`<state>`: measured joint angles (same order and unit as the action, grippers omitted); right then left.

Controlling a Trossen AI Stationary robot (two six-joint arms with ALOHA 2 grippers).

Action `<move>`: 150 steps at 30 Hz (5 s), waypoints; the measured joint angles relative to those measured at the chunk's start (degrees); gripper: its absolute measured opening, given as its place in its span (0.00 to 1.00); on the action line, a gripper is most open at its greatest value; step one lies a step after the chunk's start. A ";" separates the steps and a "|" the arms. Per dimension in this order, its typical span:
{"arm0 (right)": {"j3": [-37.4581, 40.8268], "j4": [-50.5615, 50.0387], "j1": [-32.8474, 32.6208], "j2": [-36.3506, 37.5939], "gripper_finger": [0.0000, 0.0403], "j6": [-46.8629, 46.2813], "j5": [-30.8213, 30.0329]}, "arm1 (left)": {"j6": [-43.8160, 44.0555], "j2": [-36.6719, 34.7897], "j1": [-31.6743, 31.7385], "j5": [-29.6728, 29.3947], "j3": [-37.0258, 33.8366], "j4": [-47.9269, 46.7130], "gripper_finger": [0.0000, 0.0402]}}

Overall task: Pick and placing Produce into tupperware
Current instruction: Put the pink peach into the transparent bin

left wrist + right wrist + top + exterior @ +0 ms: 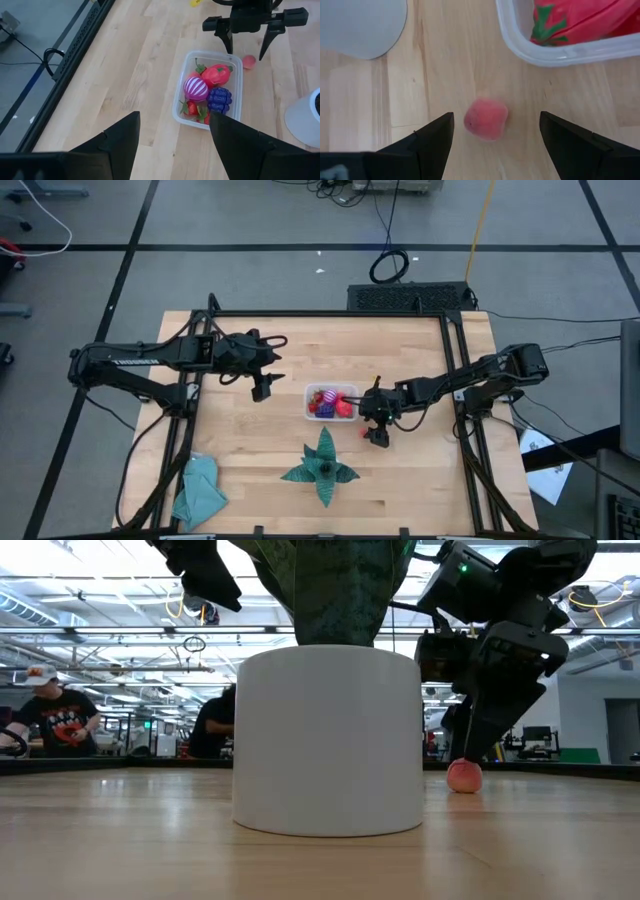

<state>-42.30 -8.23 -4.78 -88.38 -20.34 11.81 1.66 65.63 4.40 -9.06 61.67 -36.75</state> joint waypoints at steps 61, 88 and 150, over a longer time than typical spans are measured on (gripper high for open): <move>0.04 0.20 -0.59 -2.19 0.28 0.02 0.44 | 0.38 0.00 0.00 0.07 0.01 -0.76 0.61; -0.02 -8.29 -0.28 13.59 0.28 0.65 -2.83 | 0.43 0.00 0.00 0.06 0.00 -0.68 0.61; -7.72 -0.10 13.03 0.46 0.28 22.58 1.90 | 0.10 -0.01 0.00 -0.02 0.00 0.42 0.61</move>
<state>-50.02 -8.33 8.25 -87.92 2.24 13.72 1.76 65.61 4.40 -9.08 61.67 -36.34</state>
